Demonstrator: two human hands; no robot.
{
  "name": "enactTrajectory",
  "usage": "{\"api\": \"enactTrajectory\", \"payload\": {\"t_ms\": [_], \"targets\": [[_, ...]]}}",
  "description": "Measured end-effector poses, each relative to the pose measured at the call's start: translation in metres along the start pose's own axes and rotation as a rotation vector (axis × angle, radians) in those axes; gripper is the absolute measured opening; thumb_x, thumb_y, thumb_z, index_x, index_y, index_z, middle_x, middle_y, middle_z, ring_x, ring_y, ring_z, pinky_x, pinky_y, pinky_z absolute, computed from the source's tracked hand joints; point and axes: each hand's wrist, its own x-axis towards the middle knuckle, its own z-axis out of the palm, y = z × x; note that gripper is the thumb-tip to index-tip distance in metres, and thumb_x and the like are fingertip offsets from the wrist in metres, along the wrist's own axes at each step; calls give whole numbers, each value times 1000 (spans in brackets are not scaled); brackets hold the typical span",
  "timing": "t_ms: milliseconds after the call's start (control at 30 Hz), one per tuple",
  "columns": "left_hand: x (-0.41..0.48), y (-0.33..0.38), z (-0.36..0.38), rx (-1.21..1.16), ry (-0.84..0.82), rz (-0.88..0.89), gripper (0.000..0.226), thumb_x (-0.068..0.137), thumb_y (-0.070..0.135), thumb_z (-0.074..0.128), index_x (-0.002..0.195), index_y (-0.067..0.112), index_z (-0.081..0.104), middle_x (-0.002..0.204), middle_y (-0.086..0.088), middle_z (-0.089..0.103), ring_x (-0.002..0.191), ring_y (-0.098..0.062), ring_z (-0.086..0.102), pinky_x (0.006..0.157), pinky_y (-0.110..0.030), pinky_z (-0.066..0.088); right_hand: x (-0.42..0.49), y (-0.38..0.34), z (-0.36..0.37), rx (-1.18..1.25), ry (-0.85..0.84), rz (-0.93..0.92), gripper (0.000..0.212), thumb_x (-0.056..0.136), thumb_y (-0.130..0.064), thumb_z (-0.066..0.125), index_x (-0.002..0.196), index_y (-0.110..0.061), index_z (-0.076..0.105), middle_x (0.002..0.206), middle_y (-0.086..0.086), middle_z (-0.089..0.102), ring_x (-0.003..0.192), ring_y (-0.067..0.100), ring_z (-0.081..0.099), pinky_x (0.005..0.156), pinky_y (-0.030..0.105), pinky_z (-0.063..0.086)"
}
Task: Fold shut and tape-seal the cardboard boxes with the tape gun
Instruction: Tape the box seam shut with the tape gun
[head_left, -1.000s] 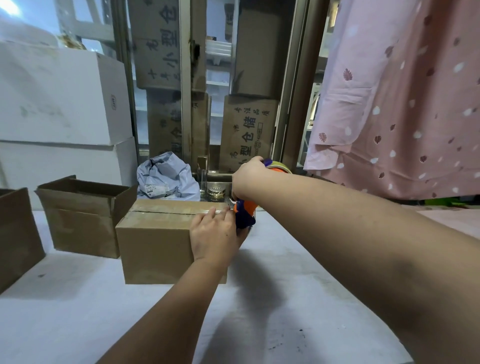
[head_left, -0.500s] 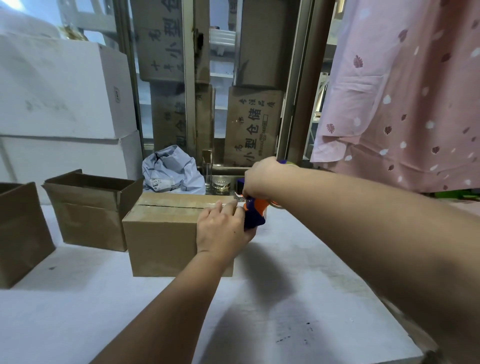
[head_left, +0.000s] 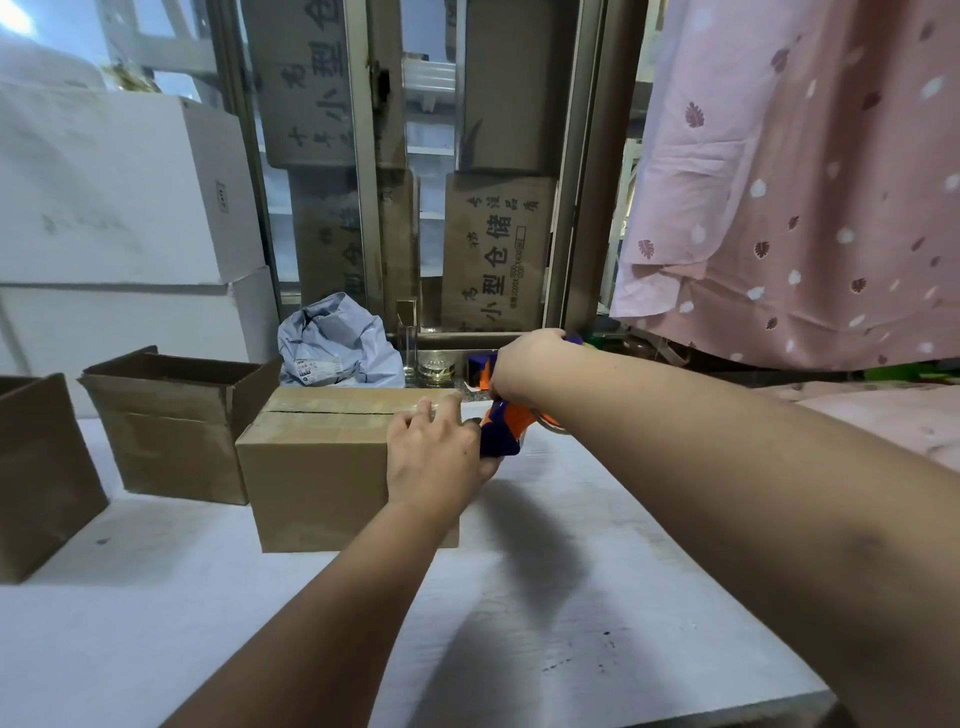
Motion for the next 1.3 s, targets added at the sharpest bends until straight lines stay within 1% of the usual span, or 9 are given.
{"api": "enactTrajectory", "payload": {"t_ms": [333, 500, 567, 700, 767, 833, 933, 1133, 1300], "targets": [[-3, 1, -4, -39, -50, -32, 46, 89, 59, 43, 110, 26, 66, 147, 6, 40, 135, -19, 35, 99, -36, 25, -2, 3, 4, 52, -2, 10, 45, 96, -33, 53, 137, -17, 42, 131, 9, 50, 126, 33, 43, 105, 52, 35], [-1, -1, 2, -103, 66, -18, 35, 62, 54, 77, 63, 20, 71, 101, 1, 72, 91, -23, 67, 75, -38, 44, -2, 10, 5, 23, -9, -40, 41, 96, -31, 54, 134, -20, 45, 113, 7, 50, 121, 31, 47, 102, 47, 41], [-2, -2, 2, -119, 98, -9, 37, 56, 57, 79, 63, 22, 71, 93, 6, 72, 81, -17, 68, 73, -34, 40, 1, 12, 8, -35, -34, -115, 44, 95, -26, 55, 136, -19, 44, 117, 8, 51, 117, 32, 49, 99, 44, 45], [-7, -8, -6, -123, 78, 68, 50, 75, 66, 59, 104, 27, 71, 120, 16, 63, 112, -11, 58, 89, -32, 33, -7, 18, 16, -89, 6, -318, 34, 96, -10, 47, 128, -1, 50, 99, 10, 56, 75, 23, 52, 48, 16, 48], [-9, -14, -10, -189, 37, 120, 50, 82, 63, 50, 110, 25, 64, 129, 13, 59, 123, -14, 50, 96, -31, 26, -12, 25, 21, -186, -44, -367, 37, 94, -9, 48, 132, -7, 49, 114, 11, 57, 91, 25, 53, 68, 24, 48], [-12, -19, -18, -309, 73, 125, 45, 77, 64, 51, 93, 22, 54, 108, 4, 67, 111, -19, 57, 91, -31, 26, -10, 25, 31, -17, -140, -279, 37, 94, -10, 49, 130, -12, 51, 111, 7, 56, 97, 24, 53, 79, 30, 43], [-11, -27, -25, -323, -37, 137, 58, 72, 65, 63, 109, 24, 45, 105, 5, 63, 102, -18, 57, 90, -31, 32, -17, 24, 40, 117, -257, -276, 43, 90, -9, 59, 132, -14, 50, 119, 8, 60, 108, 25, 57, 87, 33, 47], [3, -39, -42, -275, -234, 227, 83, 66, 65, 70, 133, 28, 38, 121, 4, 62, 109, -21, 57, 84, -33, 44, -24, 23, 48, 266, -282, -300, 48, 85, -17, 68, 130, -14, 51, 122, 8, 60, 106, 26, 59, 80, 32, 49], [8, -45, -52, -316, -324, 240, 82, 65, 65, 71, 135, 32, 43, 127, 8, 58, 113, -17, 54, 87, -30, 45, -27, 33, 51, 457, -386, -311, 48, 83, 4, 58, 129, -9, 53, 123, 15, 59, 107, 33, 61, 87, 40, 54]]}}
